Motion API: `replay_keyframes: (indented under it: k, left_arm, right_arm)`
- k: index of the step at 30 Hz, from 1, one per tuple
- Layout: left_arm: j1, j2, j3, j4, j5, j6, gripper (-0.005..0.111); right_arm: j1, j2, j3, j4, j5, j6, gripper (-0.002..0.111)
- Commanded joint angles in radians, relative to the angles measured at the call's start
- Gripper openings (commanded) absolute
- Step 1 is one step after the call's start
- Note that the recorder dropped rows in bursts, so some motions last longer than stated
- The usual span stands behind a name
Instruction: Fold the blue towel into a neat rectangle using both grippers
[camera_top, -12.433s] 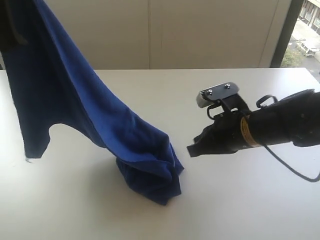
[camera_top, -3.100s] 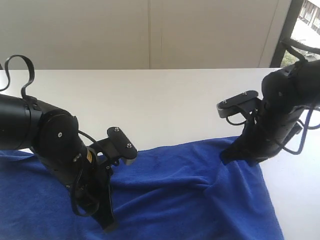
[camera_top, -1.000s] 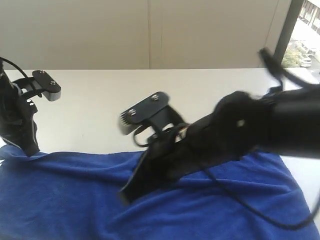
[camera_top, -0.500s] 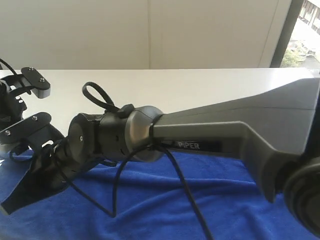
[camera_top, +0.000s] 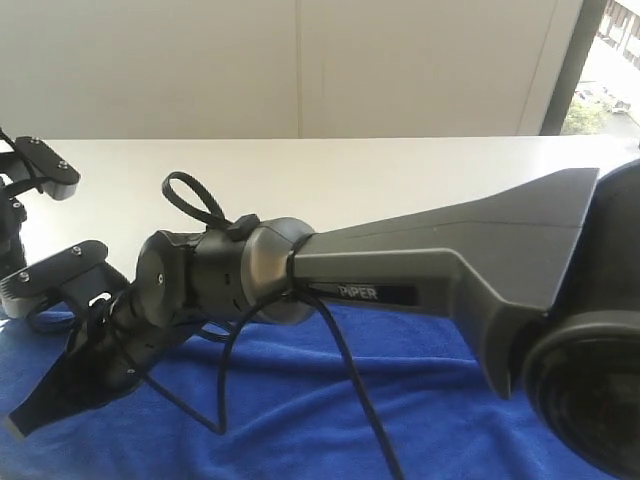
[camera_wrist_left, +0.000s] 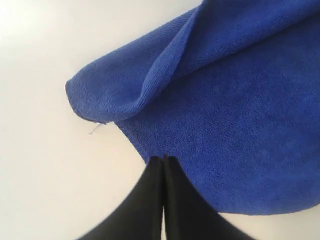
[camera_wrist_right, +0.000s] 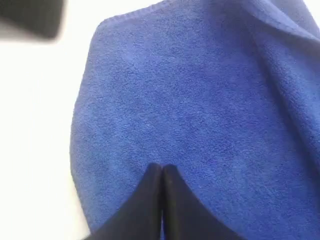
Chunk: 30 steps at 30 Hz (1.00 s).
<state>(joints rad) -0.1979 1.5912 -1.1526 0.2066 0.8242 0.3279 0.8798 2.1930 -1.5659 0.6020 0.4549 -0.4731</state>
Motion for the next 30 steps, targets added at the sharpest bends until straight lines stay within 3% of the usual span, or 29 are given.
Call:
replay_keyframes:
  k: [1,6,10,16,30]
  left_arm:
    - [0.061,-0.021,-0.012,-0.081,0.026,-0.059,0.0]
    - [0.122,-0.018,-0.012,-0.095,0.017,-0.063,0.0]
    - [0.158,-0.002,-0.012,-0.231,0.016,0.028,0.0]
    - [0.158,0.042,-0.012,-0.452,0.053,0.254,0.0]
    - [0.156,0.203,-0.012,-0.513,-0.018,0.283,0.0]
  right_arm:
    - [-0.002,-0.03,0.021,-0.117,0.064,0.041,0.0]
    - [-0.023,-0.063,0.021,-0.184,0.1,0.095,0.0]
    - [-0.014,-0.029,0.021,-0.188,0.101,0.095,0.0]
    - [0.0,0.052,0.021,-0.178,0.108,0.095,0.0]
    - [0.02,0.06,0.021,-0.246,0.399,0.047,0.0]
